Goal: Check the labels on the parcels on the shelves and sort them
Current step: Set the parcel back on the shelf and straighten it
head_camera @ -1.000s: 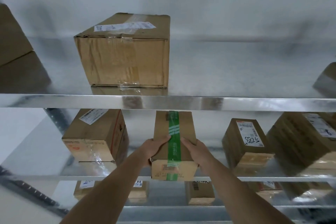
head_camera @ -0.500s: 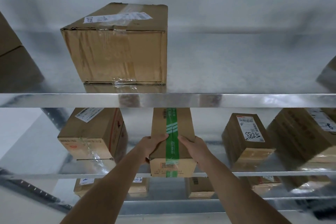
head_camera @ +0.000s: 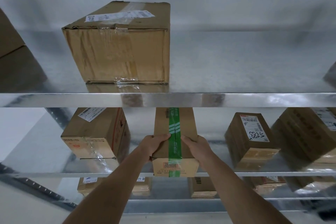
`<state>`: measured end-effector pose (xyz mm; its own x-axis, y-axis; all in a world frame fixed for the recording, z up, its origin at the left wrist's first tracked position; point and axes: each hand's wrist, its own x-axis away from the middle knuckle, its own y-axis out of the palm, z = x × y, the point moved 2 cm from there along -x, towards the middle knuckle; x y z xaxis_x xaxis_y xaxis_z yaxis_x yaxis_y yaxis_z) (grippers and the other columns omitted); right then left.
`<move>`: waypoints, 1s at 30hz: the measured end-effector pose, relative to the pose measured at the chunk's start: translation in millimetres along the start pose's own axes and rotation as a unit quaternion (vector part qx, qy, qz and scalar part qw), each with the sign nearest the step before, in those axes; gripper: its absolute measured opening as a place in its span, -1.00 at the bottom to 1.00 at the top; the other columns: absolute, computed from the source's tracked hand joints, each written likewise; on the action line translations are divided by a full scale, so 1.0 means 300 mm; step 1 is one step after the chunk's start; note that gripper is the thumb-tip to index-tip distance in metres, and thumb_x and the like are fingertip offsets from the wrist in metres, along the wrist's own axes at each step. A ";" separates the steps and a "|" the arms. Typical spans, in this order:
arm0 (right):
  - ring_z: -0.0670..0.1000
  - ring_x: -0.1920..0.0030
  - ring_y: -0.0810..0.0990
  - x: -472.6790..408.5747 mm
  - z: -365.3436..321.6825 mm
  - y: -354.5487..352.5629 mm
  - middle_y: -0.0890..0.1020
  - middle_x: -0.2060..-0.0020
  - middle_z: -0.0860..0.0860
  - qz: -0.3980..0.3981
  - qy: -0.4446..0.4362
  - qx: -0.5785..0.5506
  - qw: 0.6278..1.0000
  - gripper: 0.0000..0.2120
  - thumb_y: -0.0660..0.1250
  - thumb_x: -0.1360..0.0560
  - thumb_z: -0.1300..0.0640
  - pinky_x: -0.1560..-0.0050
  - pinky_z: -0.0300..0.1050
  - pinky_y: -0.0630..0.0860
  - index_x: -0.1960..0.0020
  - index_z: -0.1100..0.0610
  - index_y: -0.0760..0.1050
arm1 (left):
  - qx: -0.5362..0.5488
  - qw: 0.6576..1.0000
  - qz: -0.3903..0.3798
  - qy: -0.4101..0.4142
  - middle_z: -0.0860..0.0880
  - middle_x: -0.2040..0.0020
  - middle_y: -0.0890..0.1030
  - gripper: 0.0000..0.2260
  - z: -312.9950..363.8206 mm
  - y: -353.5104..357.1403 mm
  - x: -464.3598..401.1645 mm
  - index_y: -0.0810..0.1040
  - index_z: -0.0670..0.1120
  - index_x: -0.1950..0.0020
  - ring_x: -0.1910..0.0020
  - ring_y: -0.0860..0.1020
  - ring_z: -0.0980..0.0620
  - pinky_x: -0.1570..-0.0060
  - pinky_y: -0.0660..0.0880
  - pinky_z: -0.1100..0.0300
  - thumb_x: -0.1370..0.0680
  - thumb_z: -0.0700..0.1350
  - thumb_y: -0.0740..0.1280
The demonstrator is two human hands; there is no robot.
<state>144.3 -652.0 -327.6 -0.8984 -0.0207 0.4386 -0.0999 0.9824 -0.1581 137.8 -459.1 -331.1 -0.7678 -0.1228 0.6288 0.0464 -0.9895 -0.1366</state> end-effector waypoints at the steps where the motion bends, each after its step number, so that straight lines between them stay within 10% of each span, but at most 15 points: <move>1: 0.04 -0.03 0.69 0.003 -0.004 0.000 0.72 -0.02 -0.01 0.001 0.000 0.000 1.000 -0.67 0.42 -0.57 -0.05 -0.11 0.01 0.62 -0.25 0.09 0.59 | -0.002 1.000 0.002 0.002 -0.12 0.03 0.73 -0.54 -0.002 -0.001 -0.001 0.60 -0.13 -0.13 0.04 0.71 -0.14 -0.02 0.64 0.01 -0.43 0.17 0.55; 15: 0.05 -0.03 0.69 0.043 -0.021 -0.004 0.69 -0.07 0.01 -0.013 0.014 0.029 0.999 -0.48 0.40 -0.52 -0.23 -0.07 0.05 0.63 -0.29 0.13 0.53 | 0.015 0.999 0.011 0.030 -0.08 0.11 0.75 -0.53 -0.002 0.002 0.056 0.65 -0.09 -0.10 0.23 0.71 -0.05 0.33 0.56 0.19 -0.41 0.23 0.54; 19: 0.05 -0.06 0.61 0.099 -0.071 -0.029 0.62 -0.12 0.05 -0.043 0.068 -0.022 0.997 -0.48 0.08 -0.61 -0.36 0.15 -0.12 0.46 -0.29 0.00 0.48 | 0.077 0.995 -0.013 0.054 -0.15 0.02 0.75 -0.24 -0.008 -0.025 0.069 0.63 -0.18 -0.18 0.05 0.73 -0.19 -0.09 0.65 -0.14 -0.16 0.25 0.65; 22: 0.01 0.10 0.56 0.103 -0.103 -0.073 0.58 0.10 0.03 -0.034 0.037 -0.025 0.998 -0.65 0.03 -0.66 -0.28 0.16 -0.11 0.46 -0.09 -0.11 0.49 | 0.130 0.989 -0.014 0.062 -0.22 -0.04 0.73 -0.35 -0.017 -0.033 0.075 0.58 -0.24 -0.27 -0.02 0.70 -0.25 -0.16 0.60 -0.22 -0.33 0.12 0.60; 26: 0.21 -0.49 0.35 0.065 -0.086 -0.130 0.37 -0.52 0.08 -0.022 0.007 0.135 0.991 -0.10 0.04 -0.38 -0.63 -0.51 0.23 0.22 -0.60 -0.20 0.15 | 0.212 0.975 -0.045 0.054 -0.20 -0.20 0.67 -0.32 -0.027 0.016 0.089 0.33 -0.10 -0.57 -0.09 0.67 -0.22 -0.05 0.63 -0.15 -0.49 -0.07 0.50; 30: 0.23 -0.48 0.37 0.085 -0.098 -0.180 0.27 -0.57 0.15 0.019 0.043 0.112 0.993 0.02 0.24 -0.47 -0.45 -0.40 0.11 0.34 -0.66 0.06 -0.13 | 0.214 0.974 -0.019 0.071 -0.17 -0.31 0.59 -0.35 -0.010 0.050 0.094 0.14 0.07 -0.65 -0.01 0.68 -0.13 0.16 0.66 -0.01 -0.63 -0.14 0.37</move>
<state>139.2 -700.3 -281.8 -0.8647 0.0399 0.5006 -0.1688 0.9157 -0.3646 114.8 -477.3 -317.7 -0.8530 -0.1046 0.5113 0.2558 -0.9377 0.2350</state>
